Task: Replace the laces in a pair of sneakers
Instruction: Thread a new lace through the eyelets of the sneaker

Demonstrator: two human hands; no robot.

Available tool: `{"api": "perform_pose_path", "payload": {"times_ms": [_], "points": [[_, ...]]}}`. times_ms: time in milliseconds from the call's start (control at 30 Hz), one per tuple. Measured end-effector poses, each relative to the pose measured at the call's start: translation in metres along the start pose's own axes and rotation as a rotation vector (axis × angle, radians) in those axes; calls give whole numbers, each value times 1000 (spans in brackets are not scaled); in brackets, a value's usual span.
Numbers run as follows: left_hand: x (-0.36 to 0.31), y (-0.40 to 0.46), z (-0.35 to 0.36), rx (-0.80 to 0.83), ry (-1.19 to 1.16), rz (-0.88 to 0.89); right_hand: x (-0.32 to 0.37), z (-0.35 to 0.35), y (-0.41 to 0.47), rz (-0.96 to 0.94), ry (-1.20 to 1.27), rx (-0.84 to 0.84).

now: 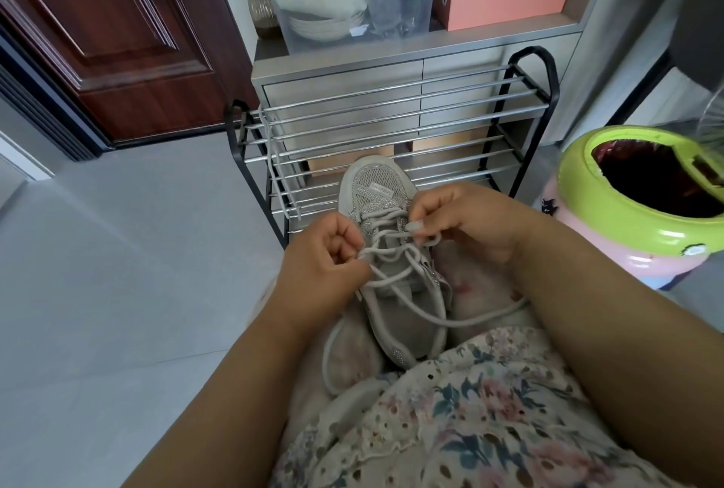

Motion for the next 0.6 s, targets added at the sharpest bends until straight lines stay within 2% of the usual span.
{"api": "perform_pose_path", "payload": {"times_ms": [133, 267, 400, 467, 500, 600], "points": [[-7, 9, 2, 46, -65, -38, 1, -3, 0, 14, -160, 23], [-10, 25, 2, -6, 252, 16, -2, -3, -2, 2, -112, 16], [-21, 31, 12, 125, 594, 64, -4, -2, -3, -20, -91, 25], [-26, 37, 13, 190, 705, 29, -5, -2, -1, -19, -105, 23], [-27, 39, 12, 212, 668, -7, -5, -3, 0, -16, -96, 25], [-26, 37, 5, 237, 323, -117, -10, -4, 2, -19, -30, 31]]}}
Point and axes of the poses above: each hand's wrist, its own y-axis towards the middle knuckle, its own z-axis out of the palm, x = y × z, the point moved 2 cm from there along y, towards the middle knuckle, and after that the axes turned 5 degrees about -y, right-handed, at the moved point
